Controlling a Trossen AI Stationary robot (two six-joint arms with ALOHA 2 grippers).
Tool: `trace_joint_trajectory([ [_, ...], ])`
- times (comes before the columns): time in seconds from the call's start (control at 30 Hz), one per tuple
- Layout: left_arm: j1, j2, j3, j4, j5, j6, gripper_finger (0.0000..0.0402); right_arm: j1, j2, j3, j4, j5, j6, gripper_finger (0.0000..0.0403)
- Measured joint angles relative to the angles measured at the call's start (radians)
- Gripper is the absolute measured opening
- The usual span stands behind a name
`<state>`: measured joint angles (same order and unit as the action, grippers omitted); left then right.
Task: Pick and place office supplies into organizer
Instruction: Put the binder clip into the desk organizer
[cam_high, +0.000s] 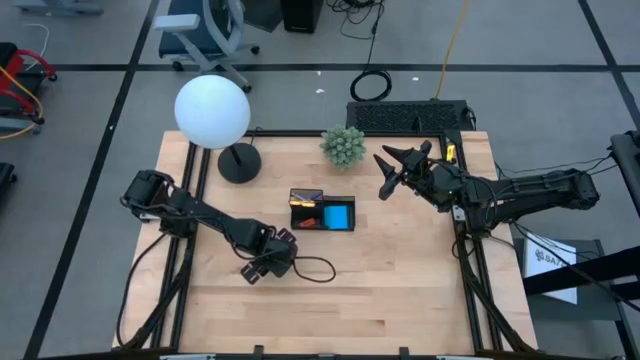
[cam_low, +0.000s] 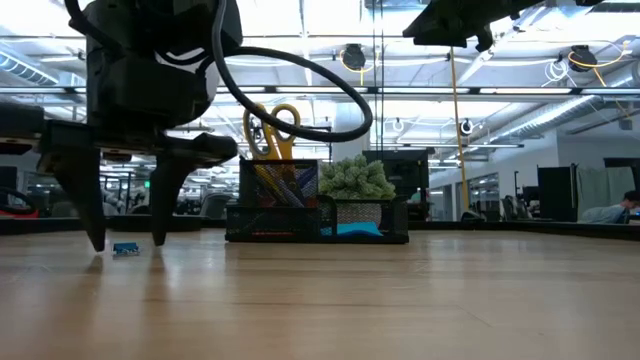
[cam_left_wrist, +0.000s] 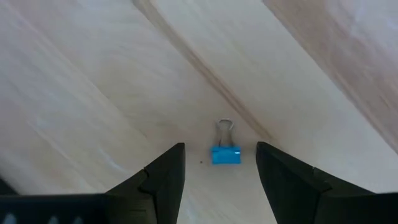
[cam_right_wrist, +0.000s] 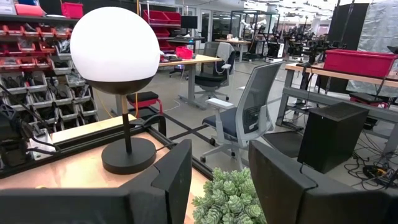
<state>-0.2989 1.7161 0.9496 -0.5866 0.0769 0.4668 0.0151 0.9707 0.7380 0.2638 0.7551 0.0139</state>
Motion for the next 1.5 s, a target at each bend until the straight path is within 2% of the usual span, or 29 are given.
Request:
trace_joint_trajectory([
  [0.33, 0.0, -0.009, -0.086, 0.11, 0.021, -0.034, 0.0202, 0.0, 0.0, 0.0, 0.0, 0.0, 0.0, 0.0153],
  [0.6, 0.0, -0.007, -0.091, 0.117, 0.021, -0.038, 0.0197, 0.0, 0.0, 0.0, 0.0, 0.0, 0.0, 0.0153],
  [0.93, 0.003, -0.005, -0.093, 0.123, 0.034, -0.05, 0.0089, 0.0, 0.0, 0.0, 0.0, 0.0, 0.0, 0.0153],
  [1.1, 0.003, -0.004, -0.093, 0.124, 0.033, -0.07, 0.0054, 0.0, 0.0, 0.0, 0.0, 0.0, 0.0, 0.0153],
  [1.5, 0.003, -0.001, -0.074, 0.111, 0.02, -0.088, 0.009, 0.0, 0.0, 0.0, 0.0, 0.0, 0.0, 0.0153],
])
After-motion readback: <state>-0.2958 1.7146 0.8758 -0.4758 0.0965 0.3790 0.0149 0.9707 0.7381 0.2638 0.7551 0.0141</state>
